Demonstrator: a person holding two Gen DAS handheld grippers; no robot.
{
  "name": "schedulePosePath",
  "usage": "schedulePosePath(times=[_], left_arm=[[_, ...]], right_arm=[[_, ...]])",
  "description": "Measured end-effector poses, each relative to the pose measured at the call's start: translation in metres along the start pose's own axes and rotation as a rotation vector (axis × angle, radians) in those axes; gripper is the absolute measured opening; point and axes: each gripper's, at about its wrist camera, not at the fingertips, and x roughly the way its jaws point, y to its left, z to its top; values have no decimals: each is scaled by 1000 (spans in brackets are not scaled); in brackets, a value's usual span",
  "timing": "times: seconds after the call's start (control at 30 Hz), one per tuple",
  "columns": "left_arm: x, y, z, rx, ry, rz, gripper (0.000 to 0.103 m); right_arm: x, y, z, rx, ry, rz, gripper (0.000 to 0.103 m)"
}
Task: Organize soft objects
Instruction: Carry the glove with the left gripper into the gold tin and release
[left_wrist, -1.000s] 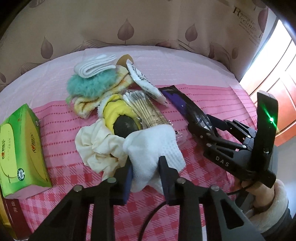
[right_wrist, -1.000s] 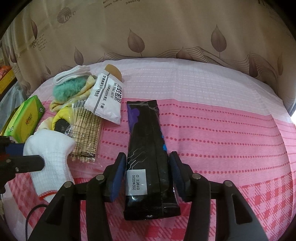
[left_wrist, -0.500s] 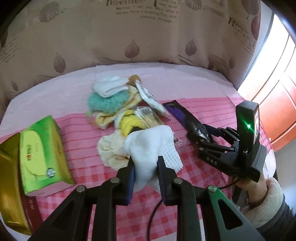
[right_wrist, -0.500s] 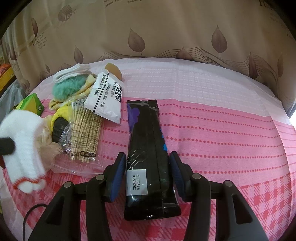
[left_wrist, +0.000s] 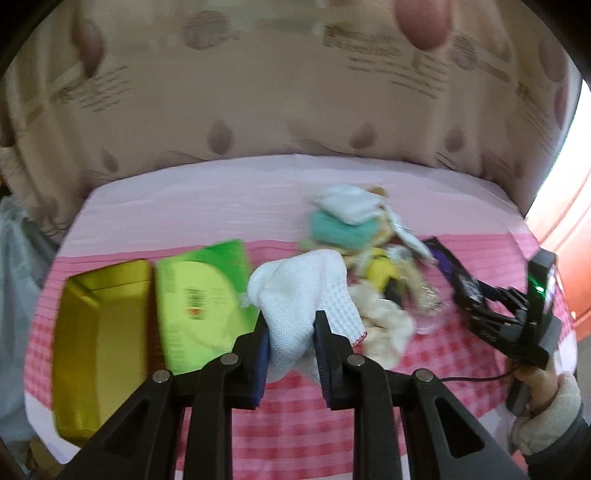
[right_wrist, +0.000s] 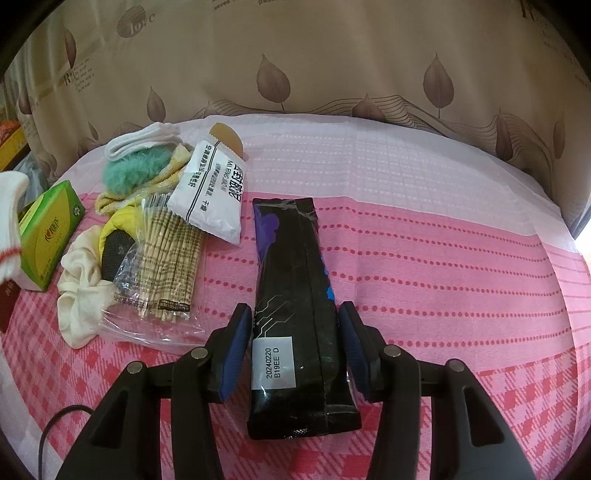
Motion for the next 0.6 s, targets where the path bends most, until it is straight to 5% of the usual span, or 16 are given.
schedulePosePath(times=[0.6], left_arm=[[2,157,-26,-144,28,330,22]], right_arm=[[2,-2,1,-12,2,-10,47]])
